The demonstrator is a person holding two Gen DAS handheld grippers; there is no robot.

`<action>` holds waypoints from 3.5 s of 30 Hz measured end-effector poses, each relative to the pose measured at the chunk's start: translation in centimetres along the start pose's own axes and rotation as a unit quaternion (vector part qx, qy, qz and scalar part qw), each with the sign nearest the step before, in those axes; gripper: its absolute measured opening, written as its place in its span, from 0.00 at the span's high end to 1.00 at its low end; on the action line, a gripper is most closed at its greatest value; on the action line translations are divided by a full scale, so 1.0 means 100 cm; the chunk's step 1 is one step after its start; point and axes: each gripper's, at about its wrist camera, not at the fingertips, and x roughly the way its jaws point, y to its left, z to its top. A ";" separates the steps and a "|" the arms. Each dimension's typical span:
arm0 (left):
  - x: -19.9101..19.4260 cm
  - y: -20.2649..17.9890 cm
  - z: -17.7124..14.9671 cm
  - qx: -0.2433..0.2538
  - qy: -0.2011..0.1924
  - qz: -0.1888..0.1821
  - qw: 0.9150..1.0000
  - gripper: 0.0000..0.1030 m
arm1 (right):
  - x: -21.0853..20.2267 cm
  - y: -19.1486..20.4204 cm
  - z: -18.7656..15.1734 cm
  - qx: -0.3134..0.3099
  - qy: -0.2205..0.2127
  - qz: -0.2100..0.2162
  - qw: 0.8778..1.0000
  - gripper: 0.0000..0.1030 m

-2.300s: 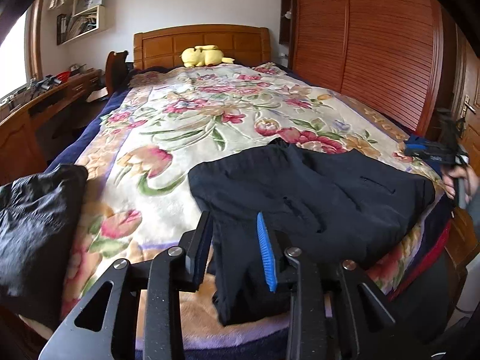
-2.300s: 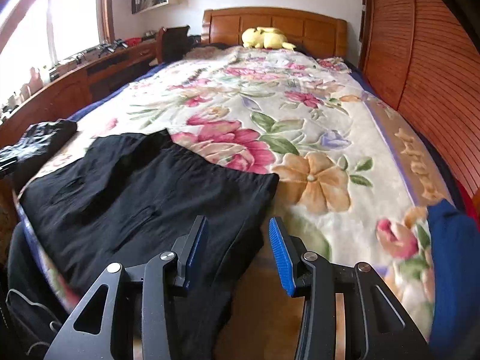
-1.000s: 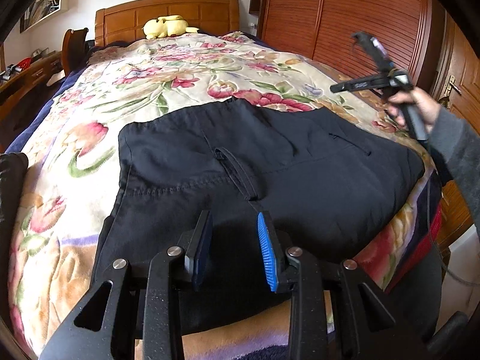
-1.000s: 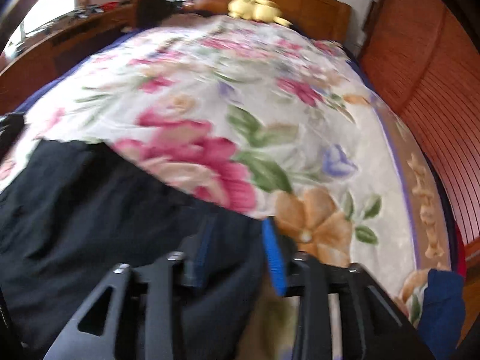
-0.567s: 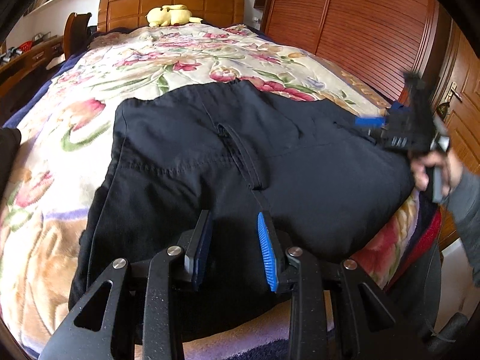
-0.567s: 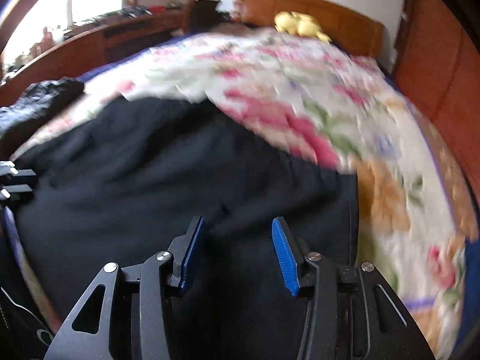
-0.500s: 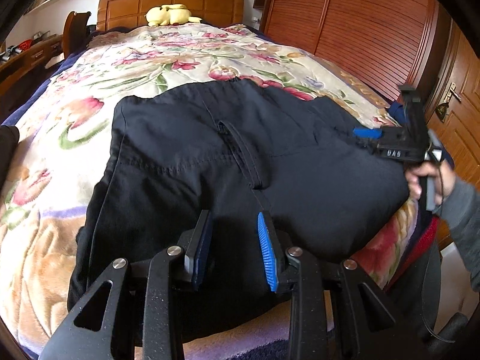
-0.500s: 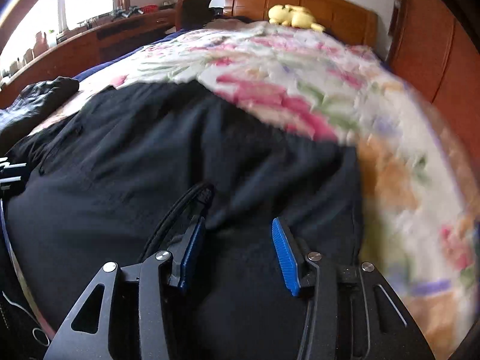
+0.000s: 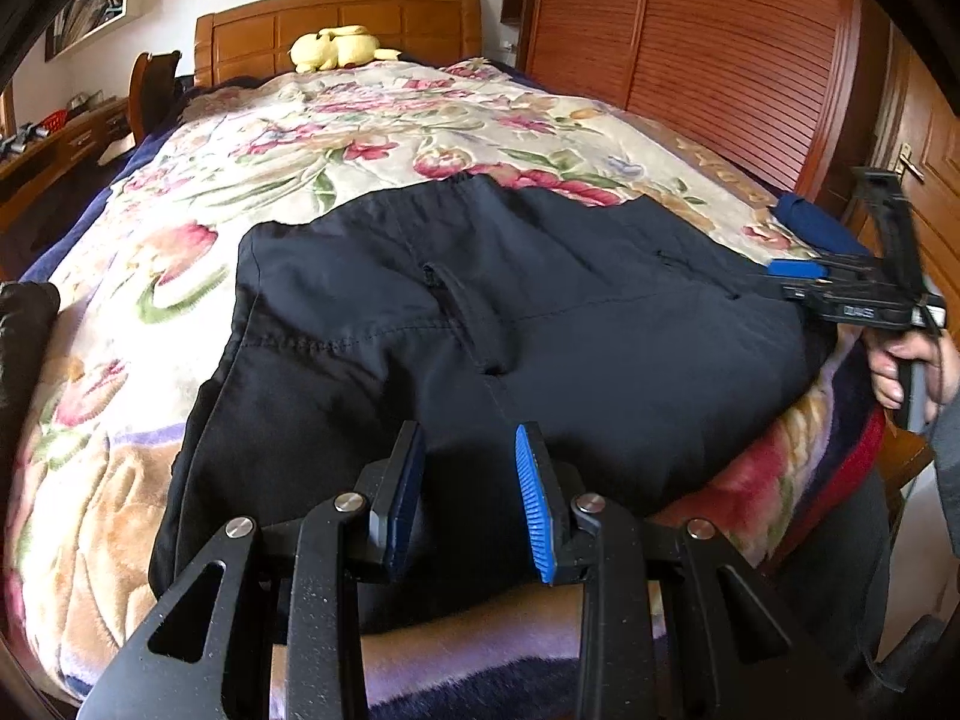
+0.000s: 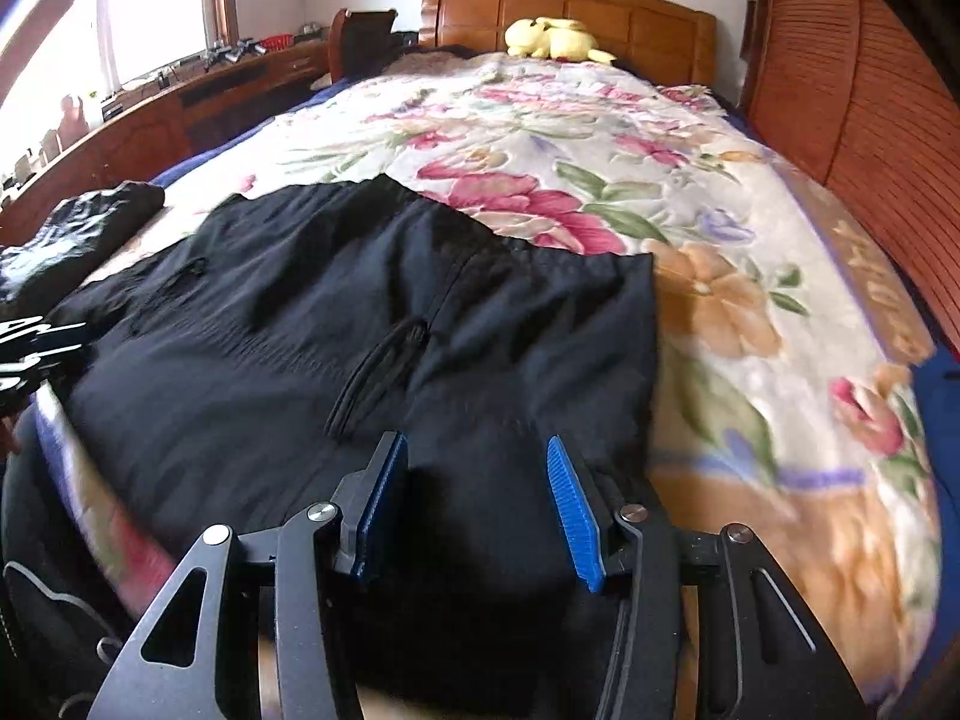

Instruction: Fold large clothes

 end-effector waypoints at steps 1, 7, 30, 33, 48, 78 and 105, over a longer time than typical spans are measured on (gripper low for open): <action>-0.002 -0.002 -0.001 0.001 -0.002 -0.002 1.000 0.69 | -0.011 -0.001 -0.005 0.001 -0.002 -0.001 1.000 0.51; 0.006 0.001 -0.006 -0.003 0.008 -0.006 1.000 0.69 | -0.039 -0.012 -0.037 0.016 0.033 -0.031 0.999 0.51; 0.015 0.001 -0.014 -0.007 0.014 0.002 1.000 0.69 | -0.062 -0.019 -0.042 0.053 -0.031 -0.023 0.998 0.77; 0.015 0.001 -0.014 -0.008 0.015 0.002 1.000 0.69 | -0.060 -0.010 -0.029 0.044 -0.044 -0.024 0.998 0.76; 0.016 0.001 -0.015 -0.010 0.013 0.000 1.000 0.69 | -0.069 -0.019 -0.023 0.058 -0.042 -0.087 0.994 0.54; 0.015 0.005 -0.017 -0.010 0.011 -0.008 1.000 0.69 | -0.011 -0.030 -0.047 0.088 0.044 -0.037 0.994 0.31; 0.015 0.007 -0.014 -0.015 0.017 -0.007 1.000 0.69 | -0.053 -0.054 -0.032 0.157 -0.060 0.120 0.978 0.89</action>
